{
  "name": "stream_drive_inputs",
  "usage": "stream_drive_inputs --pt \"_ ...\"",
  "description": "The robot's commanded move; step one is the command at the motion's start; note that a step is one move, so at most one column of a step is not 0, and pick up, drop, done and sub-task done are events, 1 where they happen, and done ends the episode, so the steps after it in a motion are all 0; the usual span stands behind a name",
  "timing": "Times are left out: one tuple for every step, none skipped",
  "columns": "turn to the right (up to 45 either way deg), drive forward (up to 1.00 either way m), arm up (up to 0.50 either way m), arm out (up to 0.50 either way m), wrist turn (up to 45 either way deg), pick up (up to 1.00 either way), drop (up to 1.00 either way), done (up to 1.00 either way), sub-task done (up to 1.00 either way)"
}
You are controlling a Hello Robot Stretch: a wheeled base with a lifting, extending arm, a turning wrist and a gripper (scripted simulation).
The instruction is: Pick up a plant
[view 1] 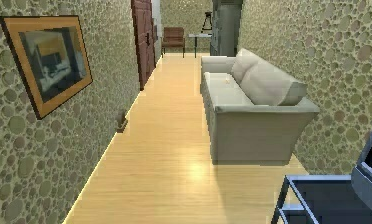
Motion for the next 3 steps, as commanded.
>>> stream_drive_inputs --pt "0.0 0.0 0.5 0.0 0.0 0.0 0.0 0.0 0.0" --pt "0.0 0.0 0.38 0.0 0.0 0.0 0.0 0.0 0.0" --pt "0.0 0.0 0.0 0.32 0.0 0.0 0.0 0.0 0.0"
